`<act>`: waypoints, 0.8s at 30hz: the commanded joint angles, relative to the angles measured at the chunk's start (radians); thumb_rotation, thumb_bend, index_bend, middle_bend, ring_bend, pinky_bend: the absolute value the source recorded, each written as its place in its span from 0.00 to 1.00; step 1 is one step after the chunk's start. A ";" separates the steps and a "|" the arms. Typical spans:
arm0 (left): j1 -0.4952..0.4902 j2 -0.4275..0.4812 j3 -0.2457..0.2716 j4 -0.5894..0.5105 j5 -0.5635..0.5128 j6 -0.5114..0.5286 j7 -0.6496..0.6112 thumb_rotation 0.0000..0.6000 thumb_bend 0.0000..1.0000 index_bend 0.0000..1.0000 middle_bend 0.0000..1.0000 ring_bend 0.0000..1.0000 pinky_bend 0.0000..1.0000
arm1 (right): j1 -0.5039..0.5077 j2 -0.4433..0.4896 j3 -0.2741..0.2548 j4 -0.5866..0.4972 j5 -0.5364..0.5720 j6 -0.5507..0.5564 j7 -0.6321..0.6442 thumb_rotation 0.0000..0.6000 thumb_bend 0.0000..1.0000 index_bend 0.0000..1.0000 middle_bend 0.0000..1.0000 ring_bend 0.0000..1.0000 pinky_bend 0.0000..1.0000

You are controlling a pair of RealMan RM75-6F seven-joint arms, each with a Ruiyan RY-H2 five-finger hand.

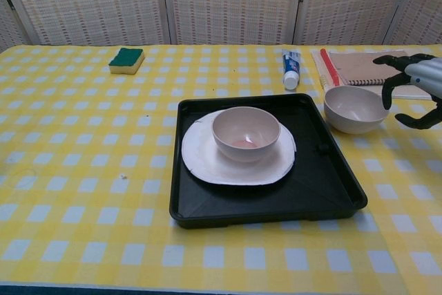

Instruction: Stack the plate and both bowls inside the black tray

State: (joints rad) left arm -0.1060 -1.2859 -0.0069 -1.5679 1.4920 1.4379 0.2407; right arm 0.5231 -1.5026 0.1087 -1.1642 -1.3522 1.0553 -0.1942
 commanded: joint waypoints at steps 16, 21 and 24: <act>-0.004 0.013 0.000 -0.014 -0.015 -0.015 0.003 1.00 0.46 0.01 0.20 0.04 0.00 | 0.040 -0.074 0.001 0.067 0.005 -0.056 -0.003 1.00 0.46 0.48 0.00 0.00 0.00; -0.003 0.016 0.000 -0.013 -0.015 -0.014 -0.004 1.00 0.46 0.00 0.20 0.04 0.00 | 0.048 -0.090 0.005 0.081 0.010 -0.062 -0.008 1.00 0.46 0.49 0.00 0.00 0.00; -0.004 0.018 0.000 -0.014 -0.016 -0.015 -0.006 1.00 0.46 0.00 0.20 0.04 0.00 | 0.049 -0.097 0.010 0.085 0.023 -0.068 -0.019 1.00 0.46 0.52 0.00 0.00 0.00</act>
State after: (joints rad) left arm -0.1097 -1.2674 -0.0069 -1.5815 1.4756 1.4225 0.2352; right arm 0.5718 -1.5973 0.1170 -1.0804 -1.3334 0.9900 -0.2100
